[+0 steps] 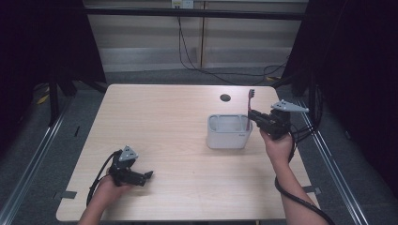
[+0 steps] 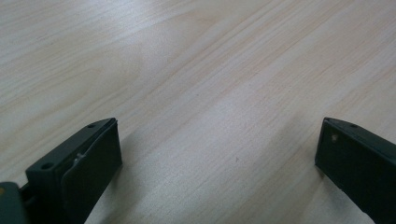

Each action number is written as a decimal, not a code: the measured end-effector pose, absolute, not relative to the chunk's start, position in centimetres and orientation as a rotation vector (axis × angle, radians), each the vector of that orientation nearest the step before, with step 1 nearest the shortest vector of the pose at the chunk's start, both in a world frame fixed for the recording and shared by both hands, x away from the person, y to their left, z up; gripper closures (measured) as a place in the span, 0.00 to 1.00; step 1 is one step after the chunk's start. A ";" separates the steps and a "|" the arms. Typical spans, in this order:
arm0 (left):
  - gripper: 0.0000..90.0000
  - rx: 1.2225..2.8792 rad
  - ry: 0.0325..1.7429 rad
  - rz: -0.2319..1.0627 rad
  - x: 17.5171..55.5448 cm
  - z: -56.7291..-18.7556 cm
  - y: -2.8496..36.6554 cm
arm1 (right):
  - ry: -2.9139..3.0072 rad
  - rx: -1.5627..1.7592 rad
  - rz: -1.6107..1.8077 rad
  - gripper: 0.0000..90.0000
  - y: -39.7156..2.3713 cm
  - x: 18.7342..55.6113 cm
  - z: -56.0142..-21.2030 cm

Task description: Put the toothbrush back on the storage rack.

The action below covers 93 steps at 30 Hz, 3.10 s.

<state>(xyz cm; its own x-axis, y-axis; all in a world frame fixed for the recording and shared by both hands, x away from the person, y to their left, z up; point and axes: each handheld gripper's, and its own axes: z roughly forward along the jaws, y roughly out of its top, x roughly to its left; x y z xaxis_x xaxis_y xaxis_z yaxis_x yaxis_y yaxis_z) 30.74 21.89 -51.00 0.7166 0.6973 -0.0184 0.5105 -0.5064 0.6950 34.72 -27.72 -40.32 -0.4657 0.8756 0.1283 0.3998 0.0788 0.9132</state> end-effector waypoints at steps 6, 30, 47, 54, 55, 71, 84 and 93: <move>0.00 2.221 0.912 0.345 30.7 -51.0 21.9 | 1.921 1.268 1.361 0.90 -28.0 34.3 -40.7; 0.00 2.218 0.910 0.348 30.7 -51.0 21.9 | 1.956 1.310 1.328 0.90 -28.2 33.8 -41.8; 0.00 2.218 0.911 0.349 30.7 -51.0 21.9 | 1.939 1.344 1.307 0.79 -28.3 33.6 -42.0; 0.00 2.220 0.909 0.343 30.7 -51.0 21.9 | 1.901 1.357 1.303 0.59 -28.8 33.3 -42.1; 0.00 2.219 0.910 0.348 30.7 -51.0 21.9 | 1.897 1.354 1.305 0.56 -28.9 33.2 -42.0; 0.00 2.214 0.919 0.349 30.6 -51.0 21.9 | 1.946 1.327 1.306 0.33 -28.9 32.4 -41.3; 0.00 2.213 0.920 0.349 30.6 -51.0 21.9 | 1.999 1.307 1.284 0.27 -28.8 31.5 -41.3; 0.00 2.214 0.919 0.349 30.6 -51.0 21.9 | 2.050 1.289 1.228 0.24 -28.9 30.9 -41.9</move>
